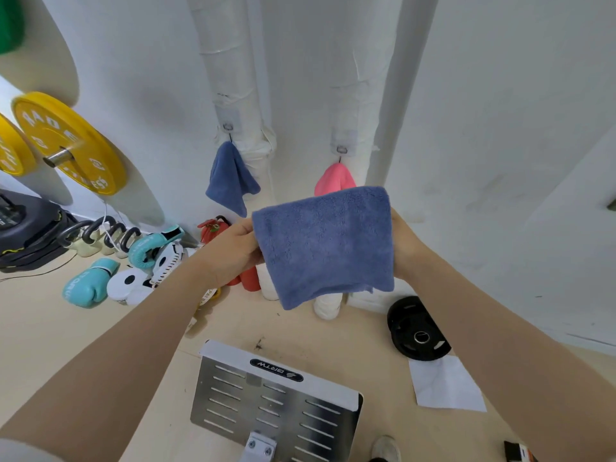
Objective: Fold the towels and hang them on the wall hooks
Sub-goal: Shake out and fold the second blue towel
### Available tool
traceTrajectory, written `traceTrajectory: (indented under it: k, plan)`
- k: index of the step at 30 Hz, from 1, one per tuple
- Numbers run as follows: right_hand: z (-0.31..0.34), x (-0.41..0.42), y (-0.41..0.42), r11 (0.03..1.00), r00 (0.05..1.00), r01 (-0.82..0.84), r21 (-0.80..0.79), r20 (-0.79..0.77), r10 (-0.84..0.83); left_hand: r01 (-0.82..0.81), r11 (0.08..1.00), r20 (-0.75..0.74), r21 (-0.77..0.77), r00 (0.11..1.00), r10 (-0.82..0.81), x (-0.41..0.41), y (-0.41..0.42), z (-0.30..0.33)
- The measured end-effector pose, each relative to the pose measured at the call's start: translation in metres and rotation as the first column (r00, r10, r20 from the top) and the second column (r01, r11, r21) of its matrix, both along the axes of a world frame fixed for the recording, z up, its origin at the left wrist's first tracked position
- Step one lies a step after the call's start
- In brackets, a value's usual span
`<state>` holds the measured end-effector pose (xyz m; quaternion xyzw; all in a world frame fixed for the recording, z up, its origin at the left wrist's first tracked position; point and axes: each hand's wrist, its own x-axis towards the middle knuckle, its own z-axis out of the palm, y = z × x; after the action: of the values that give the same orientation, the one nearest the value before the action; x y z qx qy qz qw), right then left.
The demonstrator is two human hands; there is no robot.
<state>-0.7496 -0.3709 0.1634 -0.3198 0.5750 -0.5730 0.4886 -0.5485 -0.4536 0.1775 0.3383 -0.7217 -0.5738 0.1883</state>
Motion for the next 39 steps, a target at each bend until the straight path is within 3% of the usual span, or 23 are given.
traceTrajectory:
  k: [4,7,11,12,15,17,19,21,23,25,28,35,37,39]
  plan:
    - [0.013,0.002,-0.002,0.996,0.972,0.081,0.034,0.220,-0.087,0.013,0.997,-0.008,0.077,1.000,-0.012,-0.001,0.000,0.001]
    - [0.018,-0.001,0.000,0.995,0.967,0.104,0.006,0.234,-0.102,0.007,0.999,0.018,0.036,1.000,-0.008,-0.003,-0.001,-0.001]
    - [0.015,-0.012,0.007,0.973,0.988,-0.141,-0.182,-0.087,0.127,-0.212,0.976,-0.137,0.052,0.966,0.218,-0.010,-0.006,0.009]
    - [0.012,-0.016,0.008,0.959,0.979,-0.196,-0.206,-0.091,0.181,-0.229,0.973,-0.151,0.038,0.961,0.232,-0.012,-0.008,0.012]
    - [0.004,-0.030,0.010,0.907,0.923,-0.323,-0.269,0.121,0.365,-0.207,0.978,-0.148,-0.002,0.968,0.204,-0.016,-0.013,0.019]
    - [0.003,-0.035,0.007,0.924,0.921,-0.312,-0.220,0.167,0.351,-0.167,0.985,-0.126,-0.041,0.979,0.161,-0.018,-0.014,0.021]
    - [0.009,-0.033,0.004,0.981,0.986,-0.158,-0.115,0.037,0.163,-0.154,0.987,-0.108,-0.054,0.983,0.147,-0.019,-0.016,0.022]
    - [0.020,-0.018,-0.001,0.992,0.962,-0.060,-0.110,-0.273,0.027,-0.143,0.983,-0.056,-0.115,0.989,0.138,-0.022,-0.018,0.022]
    - [0.030,0.005,-0.005,0.971,0.857,-0.222,-0.088,-0.493,0.151,-0.110,0.982,-0.005,-0.151,0.994,0.111,-0.028,-0.018,0.024]
    - [0.032,0.021,-0.009,0.926,0.737,-0.377,-0.022,-0.612,0.286,-0.091,0.982,0.053,-0.164,0.994,0.100,-0.035,-0.020,0.026]
    - [0.032,0.030,-0.014,0.930,0.665,-0.365,-0.043,-0.712,0.228,-0.074,0.982,0.099,-0.172,0.991,0.092,-0.033,-0.024,0.031]
    - [0.012,0.016,-0.007,0.988,0.901,-0.107,-0.109,-0.430,0.050,-0.131,0.991,0.045,0.028,0.990,0.130,-0.012,-0.028,0.004]
    - [0.009,0.013,-0.006,0.994,0.951,-0.013,-0.111,-0.309,-0.022,-0.145,0.976,-0.102,0.165,0.981,0.163,-0.009,-0.029,-0.010]
    - [0.008,0.013,-0.007,0.993,0.978,0.058,-0.100,-0.192,-0.077,-0.046,0.961,-0.294,0.271,0.947,0.128,-0.005,-0.024,-0.019]
